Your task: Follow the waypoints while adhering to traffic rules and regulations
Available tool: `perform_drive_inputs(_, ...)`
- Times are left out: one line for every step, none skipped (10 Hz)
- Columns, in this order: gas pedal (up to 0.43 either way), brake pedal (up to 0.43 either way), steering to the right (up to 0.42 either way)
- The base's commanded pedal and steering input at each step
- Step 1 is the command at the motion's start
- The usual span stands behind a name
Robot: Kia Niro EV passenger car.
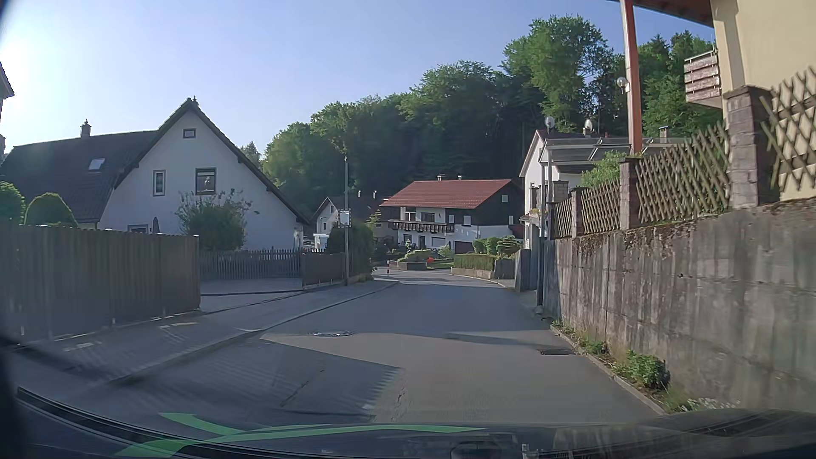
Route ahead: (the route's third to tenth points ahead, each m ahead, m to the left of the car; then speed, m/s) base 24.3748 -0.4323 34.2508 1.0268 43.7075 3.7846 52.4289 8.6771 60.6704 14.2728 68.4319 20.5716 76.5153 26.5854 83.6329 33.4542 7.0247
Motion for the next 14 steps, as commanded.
perform_drive_inputs(0.0, 0.085, 0.039)
perform_drive_inputs(0.0, 0.085, 0.035)
perform_drive_inputs(0.0, 0.085, 0.034)
perform_drive_inputs(0.0, 0.104, 0.029)
perform_drive_inputs(0.0, 0.122, 0.024)
perform_drive_inputs(0.0, 0.152, 0.023)
perform_drive_inputs(0.0, 0.165, 0.024)
perform_drive_inputs(0.0, 0.201, 0.025)
perform_drive_inputs(0.0, 0.213, 0.024)
perform_drive_inputs(0.0, 0.22, 0.025)
perform_drive_inputs(0.0, 0.22, 0.025)
perform_drive_inputs(0.0, 0.22, 0.021)
perform_drive_inputs(0.0, 0.22, 0.016)
perform_drive_inputs(0.0, 0.226, 0.01)
